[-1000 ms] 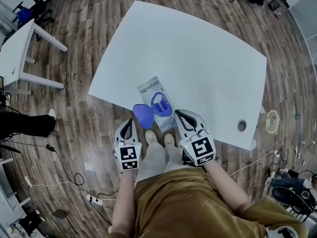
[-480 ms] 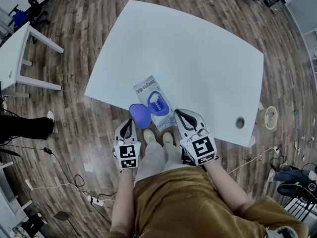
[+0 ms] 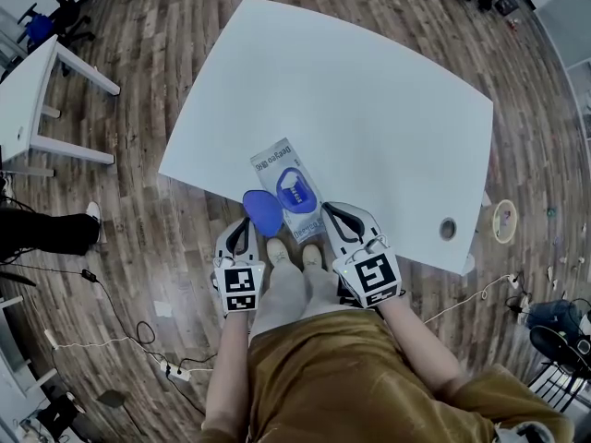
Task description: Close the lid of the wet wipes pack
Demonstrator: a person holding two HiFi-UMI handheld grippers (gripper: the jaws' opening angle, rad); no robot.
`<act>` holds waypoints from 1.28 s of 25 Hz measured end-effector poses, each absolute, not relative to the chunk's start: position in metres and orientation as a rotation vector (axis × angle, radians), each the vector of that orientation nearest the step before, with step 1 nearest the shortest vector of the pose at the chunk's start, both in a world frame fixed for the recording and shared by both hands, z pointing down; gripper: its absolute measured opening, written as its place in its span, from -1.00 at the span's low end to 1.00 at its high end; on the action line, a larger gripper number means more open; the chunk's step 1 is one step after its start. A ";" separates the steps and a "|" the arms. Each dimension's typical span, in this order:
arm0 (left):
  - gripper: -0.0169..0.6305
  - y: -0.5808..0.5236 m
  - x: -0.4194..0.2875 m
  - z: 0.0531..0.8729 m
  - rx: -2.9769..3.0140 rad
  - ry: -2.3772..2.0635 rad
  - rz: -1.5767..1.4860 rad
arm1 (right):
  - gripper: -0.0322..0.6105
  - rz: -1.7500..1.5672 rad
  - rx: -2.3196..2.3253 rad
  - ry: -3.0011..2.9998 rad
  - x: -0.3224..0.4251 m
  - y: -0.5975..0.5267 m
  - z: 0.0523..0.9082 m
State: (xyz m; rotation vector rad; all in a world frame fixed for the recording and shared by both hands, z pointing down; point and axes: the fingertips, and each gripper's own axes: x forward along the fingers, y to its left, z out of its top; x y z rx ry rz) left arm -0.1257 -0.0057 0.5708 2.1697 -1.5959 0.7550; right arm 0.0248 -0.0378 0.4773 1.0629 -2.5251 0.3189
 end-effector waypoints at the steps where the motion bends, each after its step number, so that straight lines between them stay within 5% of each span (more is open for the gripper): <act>1: -0.96 -0.006 -0.126 0.570 2.171 -1.598 0.753 | -0.88 0.317 1.061 -2.526 0.025 -0.038 0.477; 32: -0.96 -0.019 -0.120 0.540 2.272 -1.612 0.717 | -0.88 0.332 1.195 -2.521 0.046 -0.051 0.461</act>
